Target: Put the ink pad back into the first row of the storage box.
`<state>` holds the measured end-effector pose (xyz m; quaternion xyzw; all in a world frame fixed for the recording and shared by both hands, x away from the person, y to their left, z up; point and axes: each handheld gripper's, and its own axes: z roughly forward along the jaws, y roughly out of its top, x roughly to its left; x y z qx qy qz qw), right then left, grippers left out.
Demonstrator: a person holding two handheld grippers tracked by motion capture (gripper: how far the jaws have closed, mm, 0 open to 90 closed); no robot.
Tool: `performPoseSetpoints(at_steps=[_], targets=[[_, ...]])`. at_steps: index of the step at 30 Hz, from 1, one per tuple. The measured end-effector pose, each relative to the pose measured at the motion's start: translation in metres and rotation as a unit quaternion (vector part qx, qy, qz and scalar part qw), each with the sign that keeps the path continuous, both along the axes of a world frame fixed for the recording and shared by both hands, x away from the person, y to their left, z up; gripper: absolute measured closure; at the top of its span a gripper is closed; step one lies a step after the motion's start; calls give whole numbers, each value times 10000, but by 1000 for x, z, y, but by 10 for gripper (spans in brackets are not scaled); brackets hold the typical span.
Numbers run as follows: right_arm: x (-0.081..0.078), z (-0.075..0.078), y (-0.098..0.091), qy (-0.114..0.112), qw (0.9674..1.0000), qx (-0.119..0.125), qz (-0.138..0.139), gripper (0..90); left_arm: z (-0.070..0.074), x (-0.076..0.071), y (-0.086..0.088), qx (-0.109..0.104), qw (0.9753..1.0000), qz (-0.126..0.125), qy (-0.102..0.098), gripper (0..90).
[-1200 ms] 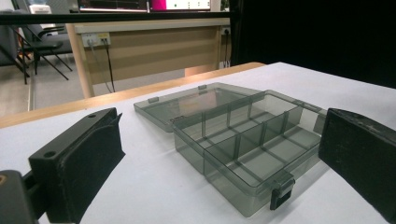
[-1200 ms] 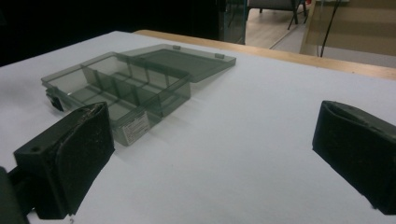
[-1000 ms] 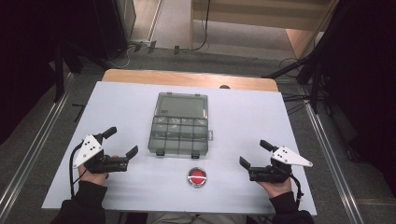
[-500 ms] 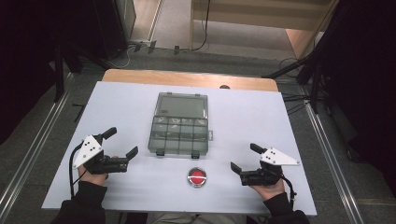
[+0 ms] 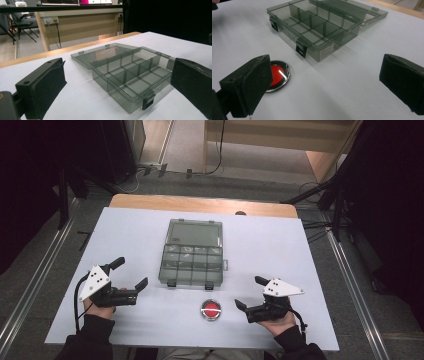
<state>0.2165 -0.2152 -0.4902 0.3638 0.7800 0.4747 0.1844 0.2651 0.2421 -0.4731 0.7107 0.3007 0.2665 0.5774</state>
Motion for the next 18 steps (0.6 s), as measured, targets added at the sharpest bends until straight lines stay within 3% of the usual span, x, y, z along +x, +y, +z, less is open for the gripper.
performPoseSetpoints(at_steps=[18], targets=[[6, -6, 33, 280, 9982, -259, 468, 0, -1, 0, -1, 37, 10000, -6, 31, 0]])
